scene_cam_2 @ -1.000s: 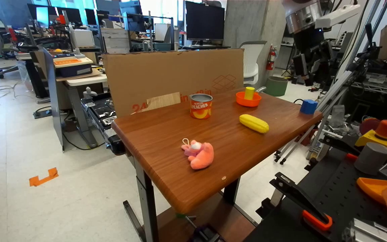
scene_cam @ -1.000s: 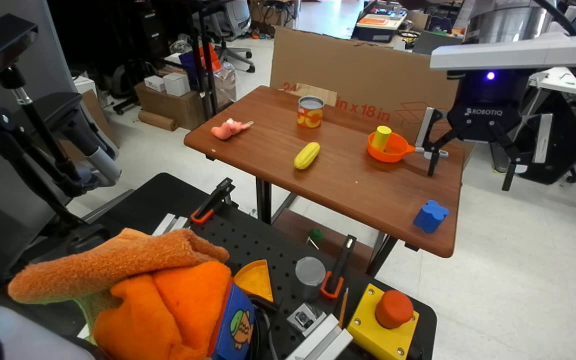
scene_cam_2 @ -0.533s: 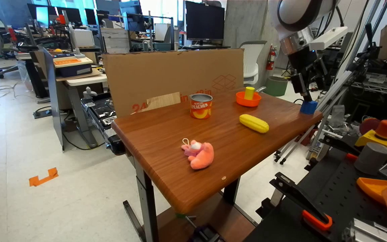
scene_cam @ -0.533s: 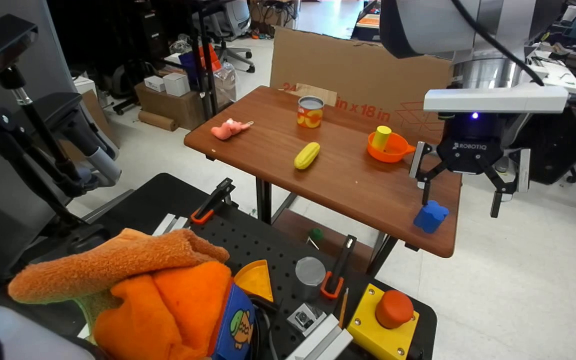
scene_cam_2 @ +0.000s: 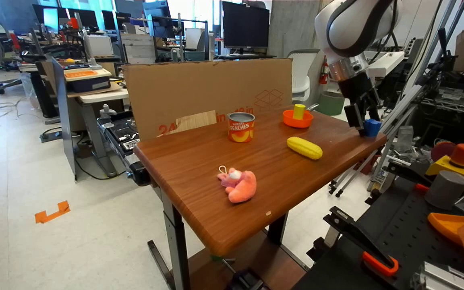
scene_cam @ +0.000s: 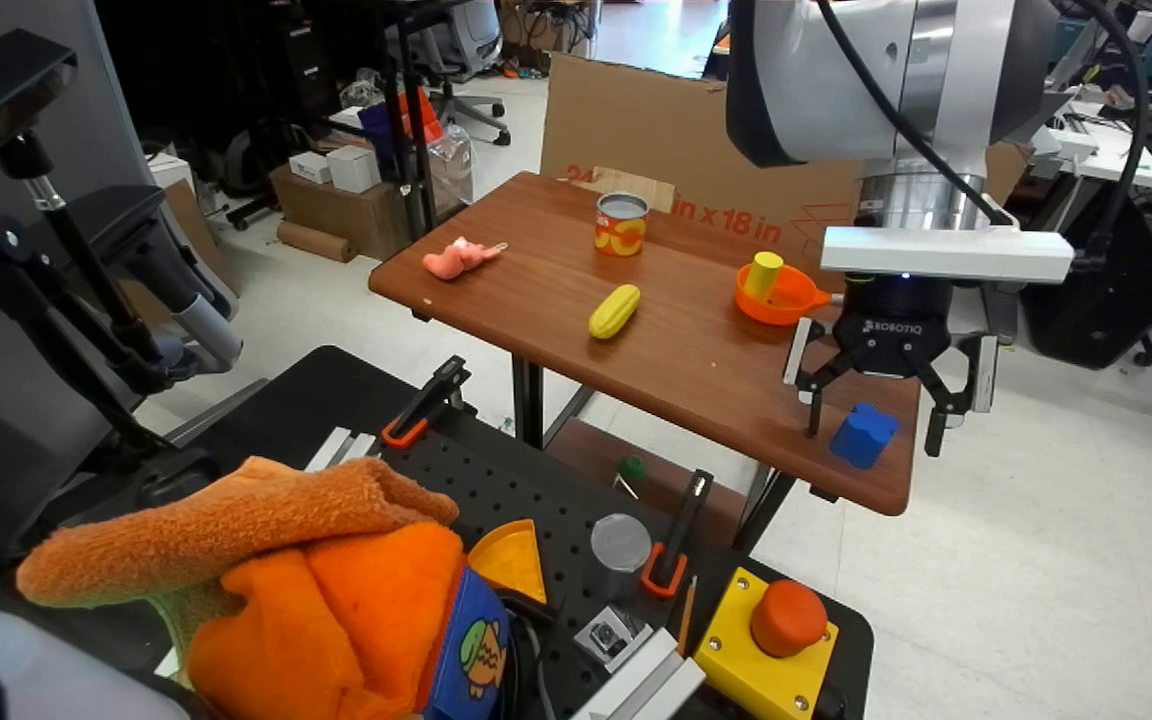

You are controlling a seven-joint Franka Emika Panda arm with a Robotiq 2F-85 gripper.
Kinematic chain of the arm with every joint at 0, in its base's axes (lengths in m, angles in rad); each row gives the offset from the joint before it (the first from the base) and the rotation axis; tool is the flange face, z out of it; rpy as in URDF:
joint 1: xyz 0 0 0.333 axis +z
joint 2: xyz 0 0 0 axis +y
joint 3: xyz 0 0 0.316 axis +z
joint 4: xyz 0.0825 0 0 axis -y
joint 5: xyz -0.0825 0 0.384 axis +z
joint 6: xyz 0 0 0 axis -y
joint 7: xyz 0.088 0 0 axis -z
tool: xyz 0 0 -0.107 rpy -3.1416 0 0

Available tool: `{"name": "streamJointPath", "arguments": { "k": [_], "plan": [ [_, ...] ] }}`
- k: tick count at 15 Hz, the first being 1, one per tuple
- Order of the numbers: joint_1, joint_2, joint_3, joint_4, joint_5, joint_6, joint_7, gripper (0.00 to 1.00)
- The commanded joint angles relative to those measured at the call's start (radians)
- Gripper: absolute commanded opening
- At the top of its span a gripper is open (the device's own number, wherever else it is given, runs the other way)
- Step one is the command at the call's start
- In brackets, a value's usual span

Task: Move the blue block to the left

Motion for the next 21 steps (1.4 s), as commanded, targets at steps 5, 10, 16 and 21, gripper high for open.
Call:
{"name": "streamJointPath", "arguments": {
  "k": [5, 10, 16, 21],
  "plan": [
    [-0.003, 0.016, 0.004, 0.011, -0.001, 0.008, -0.019, 0.34],
    [-0.006, -0.007, 0.021, 0.016, 0.03, -0.009, -0.031, 0.19],
    [0.001, -0.129, 0.13, -0.117, 0.107, 0.046, -0.159, 0.19],
    [0.014, -0.091, 0.177, -0.072, 0.211, 0.016, -0.188, 0.19]
  ]
}}
